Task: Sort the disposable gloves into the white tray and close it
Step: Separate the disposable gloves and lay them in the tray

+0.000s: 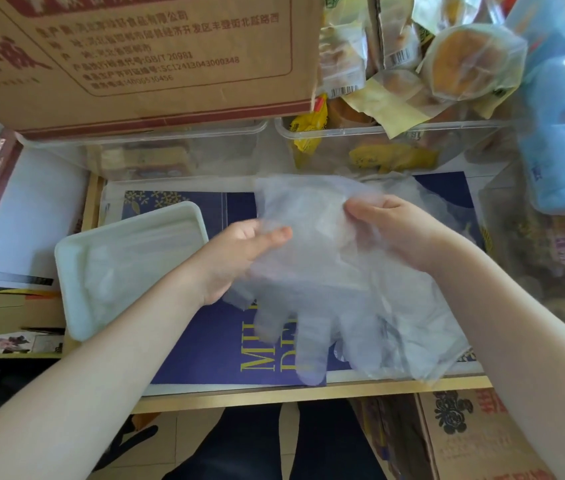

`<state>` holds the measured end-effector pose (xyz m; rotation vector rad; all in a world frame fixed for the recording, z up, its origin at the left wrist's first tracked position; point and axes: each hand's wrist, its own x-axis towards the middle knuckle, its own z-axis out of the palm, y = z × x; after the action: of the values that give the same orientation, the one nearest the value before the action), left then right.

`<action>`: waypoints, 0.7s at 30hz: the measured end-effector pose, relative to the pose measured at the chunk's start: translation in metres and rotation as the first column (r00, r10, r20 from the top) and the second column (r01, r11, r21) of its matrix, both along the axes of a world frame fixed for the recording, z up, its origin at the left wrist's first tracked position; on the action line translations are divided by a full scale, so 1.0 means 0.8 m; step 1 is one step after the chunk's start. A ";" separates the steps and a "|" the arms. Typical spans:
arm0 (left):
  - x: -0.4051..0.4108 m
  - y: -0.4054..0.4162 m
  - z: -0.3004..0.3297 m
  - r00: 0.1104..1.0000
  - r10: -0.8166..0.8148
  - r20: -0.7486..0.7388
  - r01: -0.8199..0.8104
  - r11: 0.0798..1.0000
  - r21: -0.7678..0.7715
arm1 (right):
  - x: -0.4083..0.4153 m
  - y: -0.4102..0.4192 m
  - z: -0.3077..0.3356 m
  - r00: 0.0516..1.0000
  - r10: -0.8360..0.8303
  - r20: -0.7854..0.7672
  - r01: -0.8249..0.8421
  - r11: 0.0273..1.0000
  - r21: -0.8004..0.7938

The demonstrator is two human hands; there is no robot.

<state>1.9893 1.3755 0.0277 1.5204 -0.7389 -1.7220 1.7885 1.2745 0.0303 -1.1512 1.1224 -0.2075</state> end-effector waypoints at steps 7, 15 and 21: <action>-0.019 0.021 -0.031 0.992 -0.024 0.122 0.018 0.998 0.052 | -0.028 -0.004 -0.020 0.998 0.037 -0.060 -0.034 0.998 0.048; -0.026 0.037 -0.054 0.980 -0.057 0.192 0.058 0.998 0.004 | -0.025 0.000 -0.028 0.999 -0.003 0.036 0.004 1.000 -0.012; -0.016 0.057 -0.051 0.981 -0.105 0.165 0.101 0.994 0.033 | -0.035 -0.002 -0.028 0.984 -0.098 0.148 0.101 0.995 -0.013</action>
<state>1.9762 1.4208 -0.0129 1.6845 -0.8982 -1.6987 1.7607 1.2726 0.0078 -1.0806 1.0499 -0.3766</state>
